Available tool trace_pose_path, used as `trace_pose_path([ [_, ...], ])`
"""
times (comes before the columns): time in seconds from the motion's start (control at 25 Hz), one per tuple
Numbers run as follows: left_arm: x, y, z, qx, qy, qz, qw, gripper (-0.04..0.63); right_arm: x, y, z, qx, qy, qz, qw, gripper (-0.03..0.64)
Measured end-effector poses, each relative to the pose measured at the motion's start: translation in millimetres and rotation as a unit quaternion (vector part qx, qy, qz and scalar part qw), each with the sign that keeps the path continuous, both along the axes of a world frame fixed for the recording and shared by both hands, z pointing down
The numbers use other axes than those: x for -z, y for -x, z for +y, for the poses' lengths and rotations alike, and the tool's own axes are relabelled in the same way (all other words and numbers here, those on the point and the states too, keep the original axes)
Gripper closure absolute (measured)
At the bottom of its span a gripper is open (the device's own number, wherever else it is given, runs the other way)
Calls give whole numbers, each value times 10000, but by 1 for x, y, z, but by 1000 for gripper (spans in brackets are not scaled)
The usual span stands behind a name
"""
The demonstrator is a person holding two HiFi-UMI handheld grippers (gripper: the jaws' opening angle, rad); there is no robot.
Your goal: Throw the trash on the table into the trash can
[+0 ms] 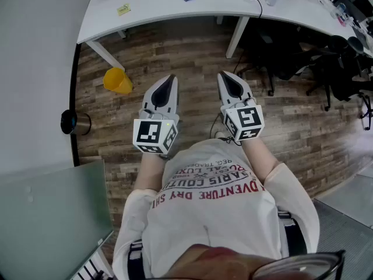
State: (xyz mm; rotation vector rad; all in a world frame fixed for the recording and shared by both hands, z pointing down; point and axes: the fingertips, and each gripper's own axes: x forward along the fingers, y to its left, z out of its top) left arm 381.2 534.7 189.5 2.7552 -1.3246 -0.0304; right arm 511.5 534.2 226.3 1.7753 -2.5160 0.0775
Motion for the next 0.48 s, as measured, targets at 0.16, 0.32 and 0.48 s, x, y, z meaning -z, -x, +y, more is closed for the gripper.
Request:
trace_pose_path([
  [0.16,0,-6,0,33,12,-93,10000,572,-5,-5,0,20,90,-98,9999,592],
  [0.32,-6,-20,-7,51,84,-132,9999,572,-9,-19,-9,0,118,-46,9999,592],
  [0.48,-9,-35,-15,99,162,-158,9997,572,-12,-38,-20,-41,140,-14,9999,591],
])
